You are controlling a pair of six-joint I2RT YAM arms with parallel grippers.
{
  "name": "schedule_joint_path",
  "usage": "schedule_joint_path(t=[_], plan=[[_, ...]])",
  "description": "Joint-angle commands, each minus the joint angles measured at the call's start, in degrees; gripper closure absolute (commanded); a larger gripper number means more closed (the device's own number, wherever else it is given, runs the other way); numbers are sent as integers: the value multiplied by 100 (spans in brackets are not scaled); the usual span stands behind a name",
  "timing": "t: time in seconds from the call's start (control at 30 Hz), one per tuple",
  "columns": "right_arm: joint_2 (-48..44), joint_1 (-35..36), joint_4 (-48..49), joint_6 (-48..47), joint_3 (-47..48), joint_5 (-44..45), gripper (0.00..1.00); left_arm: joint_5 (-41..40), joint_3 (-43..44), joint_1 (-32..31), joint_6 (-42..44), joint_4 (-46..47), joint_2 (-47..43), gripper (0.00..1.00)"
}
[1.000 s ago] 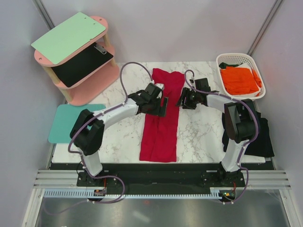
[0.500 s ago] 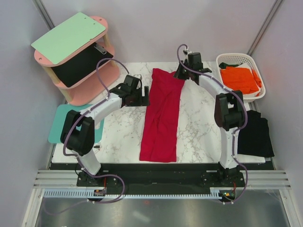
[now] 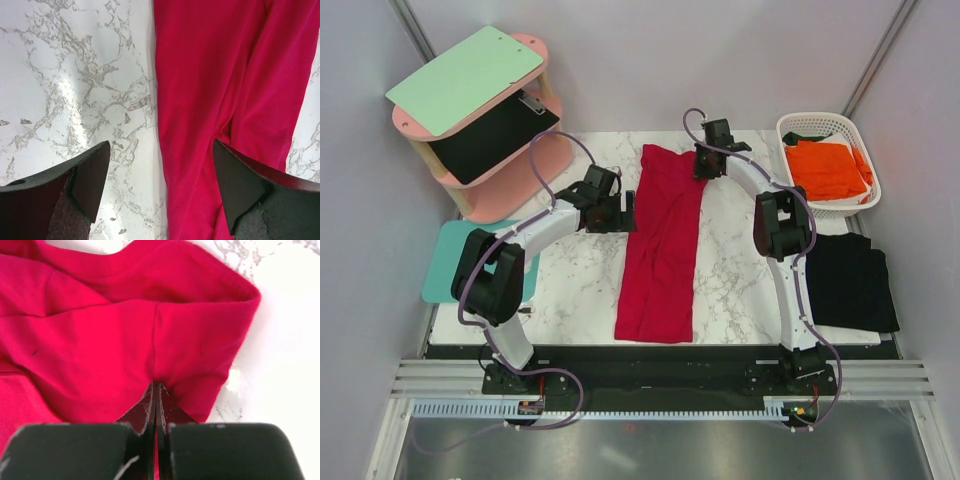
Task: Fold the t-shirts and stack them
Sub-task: Grab the bottom of the folded rectangular tshirt with both arms
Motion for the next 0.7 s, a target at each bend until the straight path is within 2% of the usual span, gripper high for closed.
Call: schedule_joint_path(t=[0.0, 0.17, 0.43, 0.6, 0.67], plan=[[39, -9, -297, -117, 361, 498, 100, 35, -36, 61, 127, 186, 10, 11], [426, 0, -570, -170, 870, 700, 100, 70, -71, 70, 110, 230, 54, 11], [1164, 0, -456, -398, 1828, 998, 100, 360, -264, 88, 66, 511, -130, 11], [1287, -9, 44, -556, 1916, 1201, 100, 457, -282, 88, 110, 599, -227, 11], [1253, 0, 237, -687, 1821, 1000, 100, 492, -264, 88, 92, 634, -227, 11]])
